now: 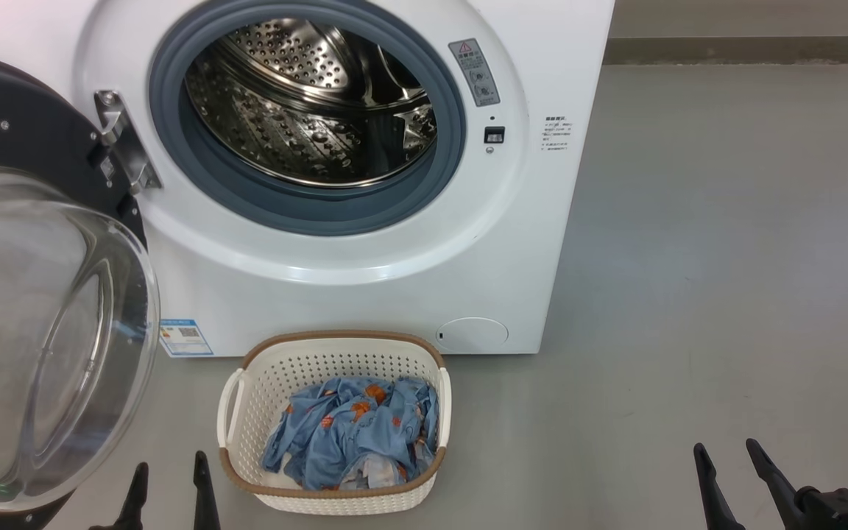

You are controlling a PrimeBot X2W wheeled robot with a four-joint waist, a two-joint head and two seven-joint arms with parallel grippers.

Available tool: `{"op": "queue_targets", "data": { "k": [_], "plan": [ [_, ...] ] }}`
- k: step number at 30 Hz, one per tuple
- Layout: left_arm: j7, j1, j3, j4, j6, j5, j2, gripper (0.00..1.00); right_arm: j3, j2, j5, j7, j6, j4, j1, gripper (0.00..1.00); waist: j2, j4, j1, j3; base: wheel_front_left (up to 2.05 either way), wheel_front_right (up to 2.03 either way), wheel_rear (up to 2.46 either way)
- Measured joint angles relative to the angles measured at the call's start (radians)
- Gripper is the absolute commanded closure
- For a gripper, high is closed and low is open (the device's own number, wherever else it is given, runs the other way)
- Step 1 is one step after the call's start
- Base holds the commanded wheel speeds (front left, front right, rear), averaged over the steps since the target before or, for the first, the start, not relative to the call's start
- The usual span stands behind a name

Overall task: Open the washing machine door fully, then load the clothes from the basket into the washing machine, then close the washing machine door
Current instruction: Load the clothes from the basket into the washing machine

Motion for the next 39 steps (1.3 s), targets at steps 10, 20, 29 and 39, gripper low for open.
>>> {"op": "queue_targets", "data": {
  "k": [10,20,29,39],
  "plan": [
    [0.000,0.006,-0.005,0.009,-0.002,-0.020,0.000,0.00,0.001,-0.001,0.000,0.000,0.000,0.000,0.000,0.00,0.0000,-0.001,0.0000,0.000,0.14,-0.24,0.10],
    [0.000,0.006,-0.008,0.009,-0.002,-0.021,0.001,0.00,0.001,-0.002,0.000,0.000,0.000,0.000,0.000,0.00,0.0000,0.000,0.0000,0.009,1.09,-1.60,0.51],
    [0.000,0.006,-0.027,0.008,-0.002,-0.026,0.001,0.00,-0.001,-0.003,0.000,0.000,0.000,0.000,0.000,0.00,0.0000,-0.002,0.0000,0.014,0.92,-0.93,0.00],
    [0.000,0.006,-0.026,0.007,-0.002,-0.026,0.001,0.00,-0.001,-0.002,0.001,0.000,0.000,0.000,0.000,0.00,0.0000,-0.001,0.0000,0.019,0.04,-0.04,0.00]
  ]
}}
